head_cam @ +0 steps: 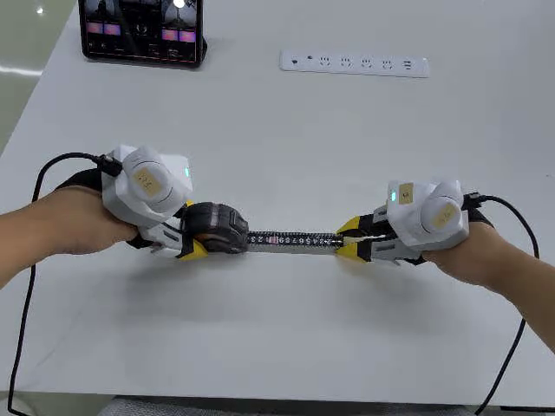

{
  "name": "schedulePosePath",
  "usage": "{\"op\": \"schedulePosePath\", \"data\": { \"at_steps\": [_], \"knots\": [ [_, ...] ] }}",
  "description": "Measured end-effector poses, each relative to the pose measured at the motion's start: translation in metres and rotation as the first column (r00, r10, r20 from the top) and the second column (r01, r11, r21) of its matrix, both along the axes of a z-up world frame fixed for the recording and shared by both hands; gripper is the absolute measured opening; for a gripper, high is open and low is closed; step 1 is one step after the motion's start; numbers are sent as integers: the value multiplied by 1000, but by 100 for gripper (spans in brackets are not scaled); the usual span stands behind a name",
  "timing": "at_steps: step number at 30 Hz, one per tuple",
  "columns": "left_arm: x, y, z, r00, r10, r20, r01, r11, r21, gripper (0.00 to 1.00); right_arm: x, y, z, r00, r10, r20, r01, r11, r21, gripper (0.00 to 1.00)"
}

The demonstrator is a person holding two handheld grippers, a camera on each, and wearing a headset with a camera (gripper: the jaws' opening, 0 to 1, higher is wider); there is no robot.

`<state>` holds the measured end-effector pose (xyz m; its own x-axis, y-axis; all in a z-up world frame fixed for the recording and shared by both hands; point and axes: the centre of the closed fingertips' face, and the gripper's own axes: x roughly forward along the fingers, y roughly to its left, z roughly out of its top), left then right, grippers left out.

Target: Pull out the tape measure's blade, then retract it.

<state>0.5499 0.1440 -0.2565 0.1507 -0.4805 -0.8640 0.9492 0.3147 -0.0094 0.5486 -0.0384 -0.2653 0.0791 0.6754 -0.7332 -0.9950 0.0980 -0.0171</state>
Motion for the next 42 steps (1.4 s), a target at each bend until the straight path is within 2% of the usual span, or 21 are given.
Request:
{"op": "schedulePosePath", "data": {
  "at_steps": [23, 42],
  "knots": [
    [0, 1, 0, 1000, -3, 2, 3, 1000, 1, 29, -4, -21, 5, 1000, -13, 2, 13, 999, -31, 8],
    [0, 1, 0, 1000, -10, 6, 10, 1000, 3, 29, -3, -50, 2, 999, -36, -3, 36, 997, -69, 8]
  ]
}}
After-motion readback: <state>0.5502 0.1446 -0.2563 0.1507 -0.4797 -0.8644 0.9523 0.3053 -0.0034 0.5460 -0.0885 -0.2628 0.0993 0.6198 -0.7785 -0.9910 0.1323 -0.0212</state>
